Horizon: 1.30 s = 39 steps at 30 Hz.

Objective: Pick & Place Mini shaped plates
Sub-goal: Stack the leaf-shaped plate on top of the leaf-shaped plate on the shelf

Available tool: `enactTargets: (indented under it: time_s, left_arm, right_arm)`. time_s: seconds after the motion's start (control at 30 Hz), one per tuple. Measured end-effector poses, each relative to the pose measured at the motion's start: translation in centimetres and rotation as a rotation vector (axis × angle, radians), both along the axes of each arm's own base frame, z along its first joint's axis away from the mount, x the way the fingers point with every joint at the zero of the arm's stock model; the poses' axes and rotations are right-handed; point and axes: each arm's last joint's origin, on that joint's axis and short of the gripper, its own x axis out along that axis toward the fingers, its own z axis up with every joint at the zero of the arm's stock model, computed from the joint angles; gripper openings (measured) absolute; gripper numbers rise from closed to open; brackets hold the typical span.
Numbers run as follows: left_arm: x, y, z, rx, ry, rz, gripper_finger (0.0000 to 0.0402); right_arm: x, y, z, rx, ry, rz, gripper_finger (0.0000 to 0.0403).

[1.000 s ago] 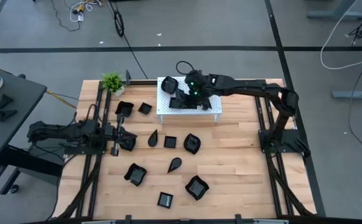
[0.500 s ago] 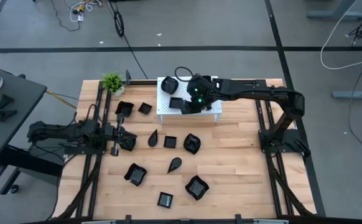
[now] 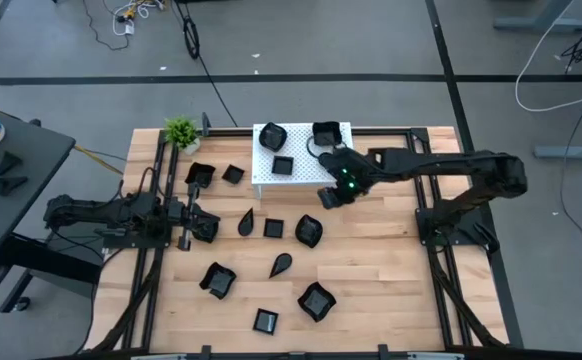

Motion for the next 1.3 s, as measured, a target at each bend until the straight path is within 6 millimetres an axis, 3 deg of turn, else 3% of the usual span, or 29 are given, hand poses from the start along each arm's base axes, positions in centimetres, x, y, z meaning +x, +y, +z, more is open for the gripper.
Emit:
enactTargets:
  time_s: [0.27, 0.6, 0.77, 1.0, 1.3]
  left_arm:
    - [0.0, 0.0, 0.0, 0.0, 0.0, 0.0, 0.0003]
    - [0.0, 0.0, 0.0, 0.0, 0.0, 0.0, 0.0003]
    - [0.0, 0.0, 0.0, 0.0, 0.0, 0.0, 0.0003]
    - [0.0, 0.0, 0.0, 0.0, 0.0, 0.0, 0.0003]
    - [0.0, 0.0, 0.0, 0.0, -0.001, 0.0, 0.0003]
  right_arm:
    - [-1.8, 2.7, -2.4, 0.006, 0.106, -0.106, 0.0064]
    - [-1.8, 6.0, -2.8, 0.017, 0.128, -0.269, 0.0064]
    - [-1.1, 7.3, -3.1, 0.039, 0.092, -0.349, 0.0064]
    - [0.8, 8.6, -5.2, 0.078, 0.096, -0.368, 0.0064]
    - [2.1, 8.3, -7.6, 0.096, 0.146, -0.456, 0.0067]
